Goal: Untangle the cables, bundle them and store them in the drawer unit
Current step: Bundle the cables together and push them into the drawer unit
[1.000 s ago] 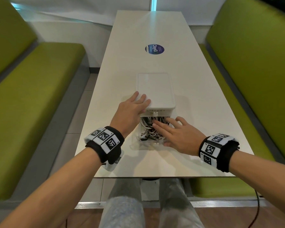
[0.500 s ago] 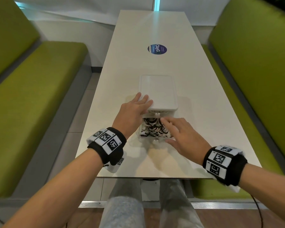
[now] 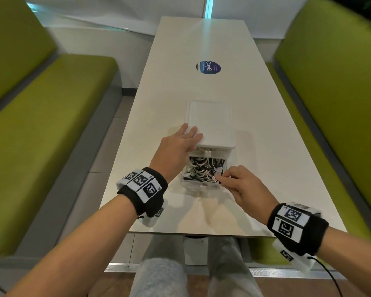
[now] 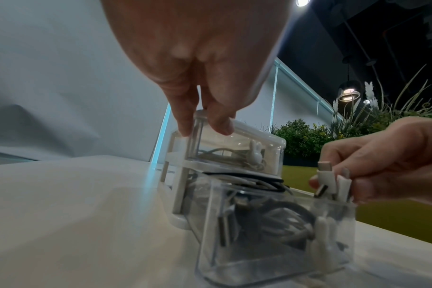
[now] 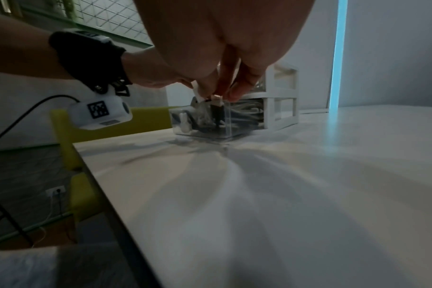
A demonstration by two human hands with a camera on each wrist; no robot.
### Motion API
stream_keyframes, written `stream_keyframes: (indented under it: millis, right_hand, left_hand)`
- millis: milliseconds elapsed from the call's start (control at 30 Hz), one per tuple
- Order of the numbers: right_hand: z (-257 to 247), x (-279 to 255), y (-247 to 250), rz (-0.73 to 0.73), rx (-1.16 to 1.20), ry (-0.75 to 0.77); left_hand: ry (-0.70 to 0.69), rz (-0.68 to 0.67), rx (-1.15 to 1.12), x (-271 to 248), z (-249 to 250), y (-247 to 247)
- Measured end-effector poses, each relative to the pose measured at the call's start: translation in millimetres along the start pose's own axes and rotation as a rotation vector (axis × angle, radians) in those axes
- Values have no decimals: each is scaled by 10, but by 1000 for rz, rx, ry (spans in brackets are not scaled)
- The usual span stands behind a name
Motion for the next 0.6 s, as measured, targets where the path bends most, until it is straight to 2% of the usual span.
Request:
stream_keyframes:
  millis: [200, 400, 600]
  right_hand:
    - [-277, 226, -64, -22, 6, 41]
    - [-336, 303, -103, 14, 72, -56]
    - [-417, 319, -155, -4, 80, -87]
  left_hand:
    - [-12, 10, -6, -8, 11, 2]
    - [-28, 21, 7, -5, 17, 11]
    - [-6, 18, -45, -28, -7, 4]
Point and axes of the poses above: each hand's wrist, its own x-axis towards the middle knuckle, its own y-axis out of the back of the hand, z = x × y, the point moved 6 cm from there along x, towards the middle knuckle, and after that the axes turned 6 degrees about x, right-handed, at the moved point
